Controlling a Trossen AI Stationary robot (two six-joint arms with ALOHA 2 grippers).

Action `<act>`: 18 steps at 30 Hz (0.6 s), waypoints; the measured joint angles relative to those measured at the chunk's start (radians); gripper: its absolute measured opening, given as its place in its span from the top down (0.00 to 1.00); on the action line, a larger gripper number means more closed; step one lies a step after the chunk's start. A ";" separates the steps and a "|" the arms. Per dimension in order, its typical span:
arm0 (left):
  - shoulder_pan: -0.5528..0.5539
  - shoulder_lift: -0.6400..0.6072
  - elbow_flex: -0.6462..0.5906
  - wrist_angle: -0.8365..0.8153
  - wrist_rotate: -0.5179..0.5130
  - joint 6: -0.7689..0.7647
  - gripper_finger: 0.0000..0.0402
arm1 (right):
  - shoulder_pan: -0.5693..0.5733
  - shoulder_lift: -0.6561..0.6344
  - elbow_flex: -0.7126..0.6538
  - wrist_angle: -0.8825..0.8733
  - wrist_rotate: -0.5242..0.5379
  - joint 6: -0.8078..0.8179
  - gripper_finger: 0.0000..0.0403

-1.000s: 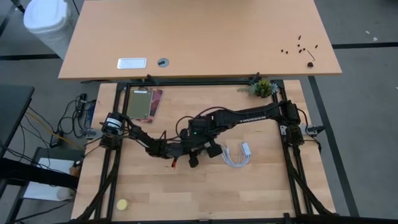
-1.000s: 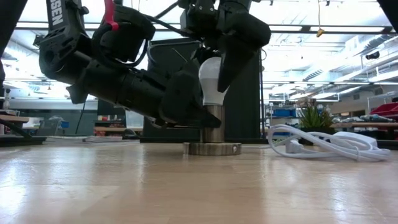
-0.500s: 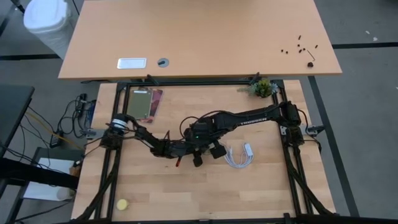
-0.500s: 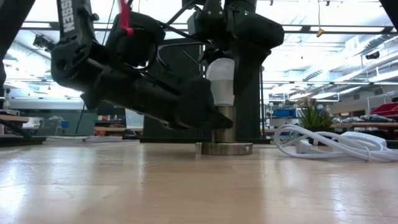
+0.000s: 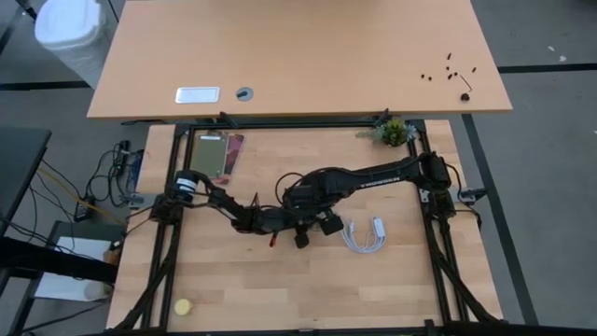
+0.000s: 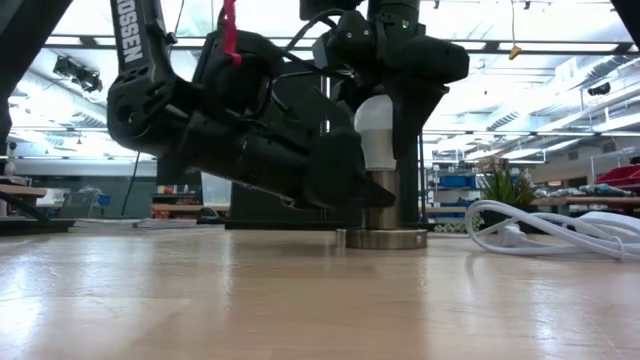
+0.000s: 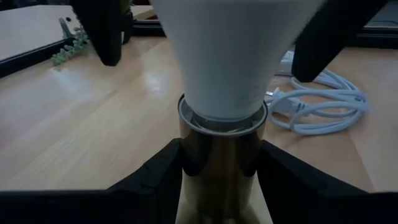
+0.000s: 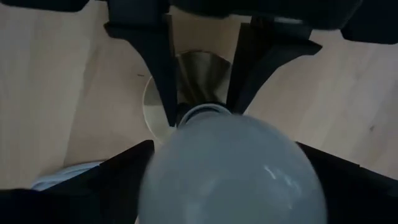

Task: Screw lightbulb
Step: Insert the white lightbulb into the desk lamp

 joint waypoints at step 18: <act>0.021 0.068 0.084 0.015 0.054 0.038 0.54 | 0.003 -0.003 -0.025 -0.055 0.025 0.080 0.07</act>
